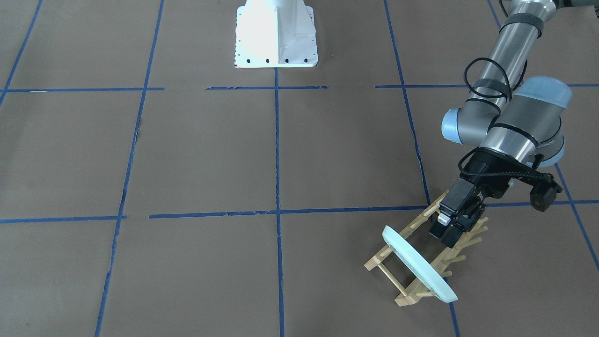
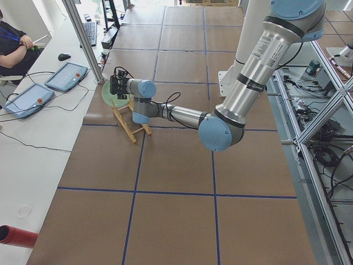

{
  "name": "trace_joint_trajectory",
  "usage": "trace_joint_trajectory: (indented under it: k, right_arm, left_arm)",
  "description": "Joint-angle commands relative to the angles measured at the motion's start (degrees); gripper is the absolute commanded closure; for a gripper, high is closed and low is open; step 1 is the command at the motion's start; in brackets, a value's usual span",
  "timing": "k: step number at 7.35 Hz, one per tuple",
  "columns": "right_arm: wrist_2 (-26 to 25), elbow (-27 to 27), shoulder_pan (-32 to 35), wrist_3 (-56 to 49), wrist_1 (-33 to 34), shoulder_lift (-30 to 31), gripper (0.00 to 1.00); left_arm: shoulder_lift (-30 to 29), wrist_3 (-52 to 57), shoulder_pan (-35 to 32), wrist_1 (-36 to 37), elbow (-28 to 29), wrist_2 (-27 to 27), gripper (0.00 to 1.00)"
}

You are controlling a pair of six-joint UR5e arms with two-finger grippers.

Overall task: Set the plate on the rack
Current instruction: 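Lower the upright plate into the rack slots with the left gripper, then open the left gripper and withdraw it from the plate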

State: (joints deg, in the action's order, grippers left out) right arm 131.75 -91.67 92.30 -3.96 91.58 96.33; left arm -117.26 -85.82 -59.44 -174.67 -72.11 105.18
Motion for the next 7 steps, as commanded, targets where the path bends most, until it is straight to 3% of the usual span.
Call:
trace_joint_trajectory:
  k: [1, 3, 5, 7]
  right_arm:
    - [0.00, 0.00, 0.07, 0.00, 0.00, 0.00, 0.00]
    - [0.00, 0.00, 0.07, 0.00, 0.00, 0.00, 0.00]
    - [0.00, 0.00, -0.02, 0.00, 0.00, 0.00, 0.00]
    - [0.00, 0.00, -0.02, 0.00, 0.00, 0.00, 0.00]
  left_arm:
    - [5.53, 14.03, -6.88, 11.93, -8.97, 10.09, 0.00]
    - [11.86, 30.45, -12.00, 21.51, -16.89, 13.82, 0.00]
    - [13.02, 48.56, -14.73, 38.80, -21.56, 13.47, 0.00]
    - [17.66, 59.33, -15.62, 44.66, -22.37, 13.73, 0.00]
